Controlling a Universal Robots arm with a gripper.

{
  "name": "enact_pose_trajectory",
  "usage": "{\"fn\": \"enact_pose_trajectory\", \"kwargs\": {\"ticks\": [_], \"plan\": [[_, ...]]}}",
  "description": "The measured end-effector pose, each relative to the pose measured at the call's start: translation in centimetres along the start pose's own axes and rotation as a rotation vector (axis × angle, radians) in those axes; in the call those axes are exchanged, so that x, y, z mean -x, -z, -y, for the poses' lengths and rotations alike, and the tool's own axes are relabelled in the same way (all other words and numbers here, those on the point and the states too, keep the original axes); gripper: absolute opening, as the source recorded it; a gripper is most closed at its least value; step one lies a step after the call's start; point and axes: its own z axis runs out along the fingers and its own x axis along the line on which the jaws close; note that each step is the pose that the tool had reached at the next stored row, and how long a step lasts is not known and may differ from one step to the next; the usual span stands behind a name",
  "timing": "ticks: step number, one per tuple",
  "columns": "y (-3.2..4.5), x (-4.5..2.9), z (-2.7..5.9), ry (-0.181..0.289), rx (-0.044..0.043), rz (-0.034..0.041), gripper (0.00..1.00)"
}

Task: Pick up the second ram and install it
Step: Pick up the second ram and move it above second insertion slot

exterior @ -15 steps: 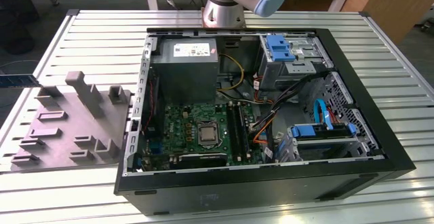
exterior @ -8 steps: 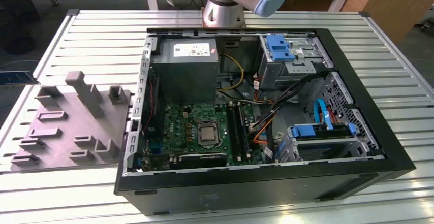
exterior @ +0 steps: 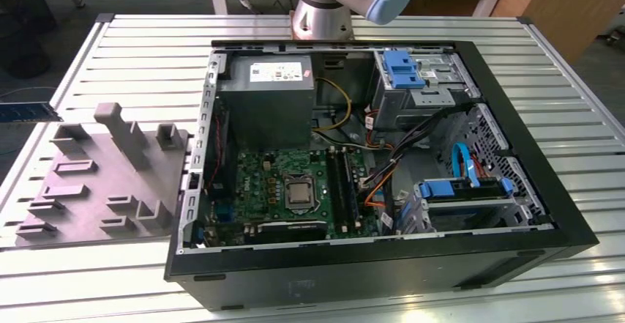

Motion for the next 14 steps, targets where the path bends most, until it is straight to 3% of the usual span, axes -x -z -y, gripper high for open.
{"fn": "enact_pose_trajectory", "kwargs": {"ticks": [5,14], "plan": [[0.00,0.00,0.92,0.000,-0.0001,0.0000,0.11],[-0.02,0.00,3.35,0.000,0.0000,0.0000,0.11]]}}
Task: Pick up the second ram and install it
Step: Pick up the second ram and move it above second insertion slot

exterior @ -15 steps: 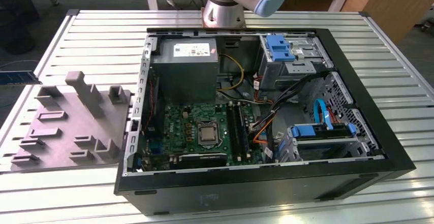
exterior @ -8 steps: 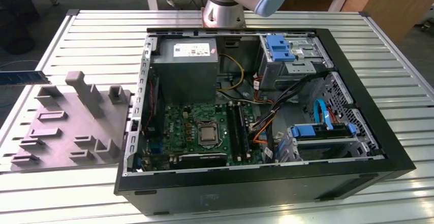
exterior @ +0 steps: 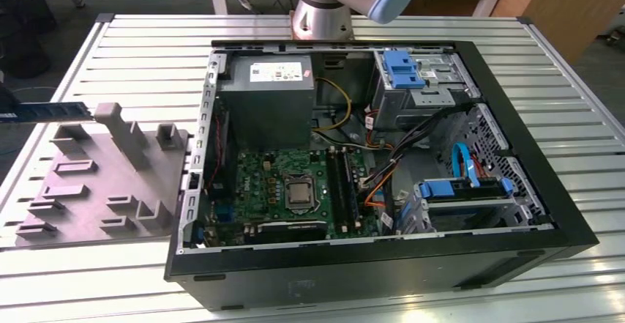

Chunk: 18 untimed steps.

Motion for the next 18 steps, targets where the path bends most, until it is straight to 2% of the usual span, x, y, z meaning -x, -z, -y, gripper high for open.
{"fn": "enact_pose_trajectory", "kwargs": {"ticks": [2,18], "plan": [[-0.02,0.00,0.91,0.000,0.0000,0.0000,0.11],[-0.12,0.01,6.31,0.000,0.0000,0.0001,0.11]]}}
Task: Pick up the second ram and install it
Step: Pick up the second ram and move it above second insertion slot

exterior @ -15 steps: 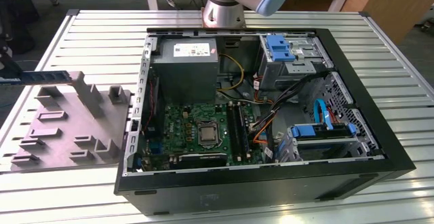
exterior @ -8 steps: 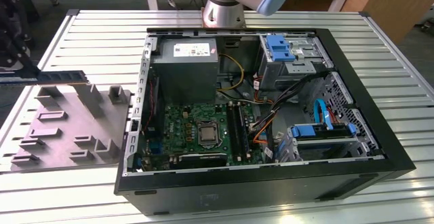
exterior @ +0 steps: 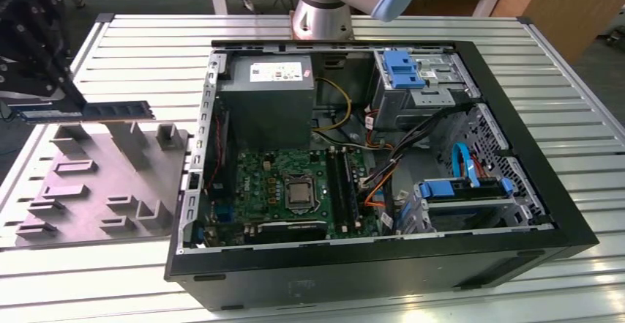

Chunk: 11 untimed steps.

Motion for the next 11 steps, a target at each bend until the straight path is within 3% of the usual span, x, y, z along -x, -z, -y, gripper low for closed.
{"fn": "enact_pose_trajectory", "kwargs": {"ticks": [11], "plan": [[-0.09,0.00,3.95,0.000,0.0000,0.0000,0.11]]}}
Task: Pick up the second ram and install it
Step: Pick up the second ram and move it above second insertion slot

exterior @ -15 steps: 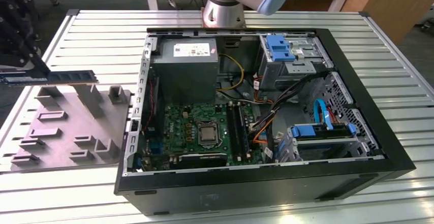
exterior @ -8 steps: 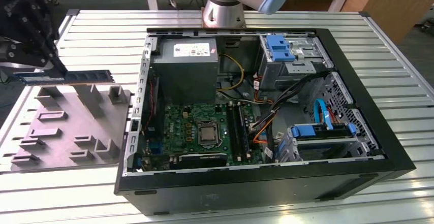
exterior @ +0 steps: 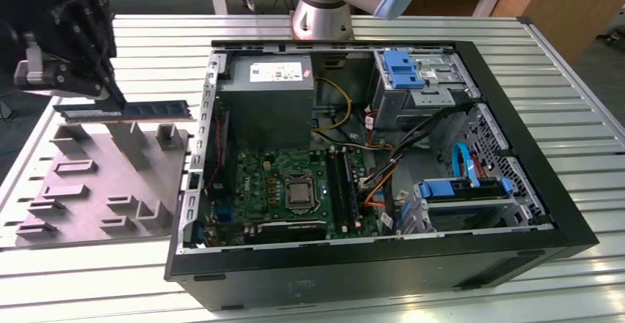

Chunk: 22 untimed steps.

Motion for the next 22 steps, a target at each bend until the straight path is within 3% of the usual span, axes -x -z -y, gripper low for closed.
{"fn": "enact_pose_trajectory", "kwargs": {"ticks": [10,22], "plan": [[-0.09,0.00,3.90,-0.001,0.0001,-0.0001,0.11],[-0.23,0.01,9.19,-0.001,0.0001,0.0000,0.11]]}}
